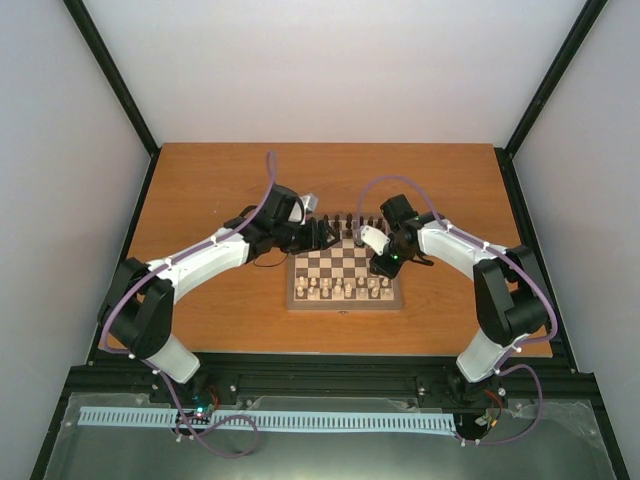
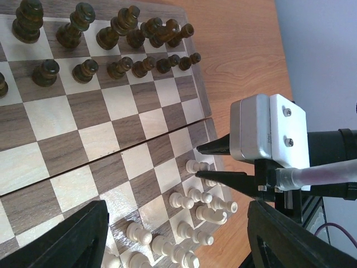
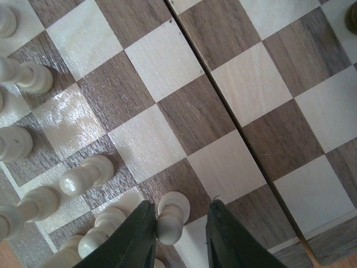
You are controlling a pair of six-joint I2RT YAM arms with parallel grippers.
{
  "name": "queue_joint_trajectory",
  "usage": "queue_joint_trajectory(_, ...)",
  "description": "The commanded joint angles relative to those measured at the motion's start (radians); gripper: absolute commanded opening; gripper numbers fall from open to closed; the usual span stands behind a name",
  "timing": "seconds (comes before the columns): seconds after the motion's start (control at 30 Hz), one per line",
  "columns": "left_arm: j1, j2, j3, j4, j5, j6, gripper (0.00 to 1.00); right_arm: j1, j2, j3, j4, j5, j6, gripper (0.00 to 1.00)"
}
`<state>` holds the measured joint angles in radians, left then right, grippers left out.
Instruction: Set up the chess pieces on the board
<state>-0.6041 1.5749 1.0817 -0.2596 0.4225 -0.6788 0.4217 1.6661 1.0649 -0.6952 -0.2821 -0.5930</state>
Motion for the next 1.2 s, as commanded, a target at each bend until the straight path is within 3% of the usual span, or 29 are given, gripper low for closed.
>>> queue_joint_trajectory(0.0,0.001,-0.038,0.024,-0.042,-0.007,0.030,0.70,-0.003,0.011,-0.004,0.008,0.017,0.003,0.24)
queue_joint_trajectory(0.3,0.001,-0.146,0.109,-0.273,-0.051,0.143,0.70,-0.003,-0.003,0.007,0.014,0.006,0.012,0.12)
queue_joint_trajectory(0.6,0.001,-0.278,0.170,-0.535,-0.405,0.366,0.75,-0.001,0.010,0.094,-0.016,-0.004,0.018,0.09)
queue_joint_trajectory(0.8,0.013,-0.302,0.091,-0.506,-0.666,0.442,0.75,0.014,0.041,0.185,-0.064,-0.057,0.021,0.09)
queue_joint_trajectory(1.17,0.047,-0.319,0.042,-0.492,-0.690,0.453,0.75,0.158,0.073,0.208,-0.102,-0.076,-0.029,0.09)
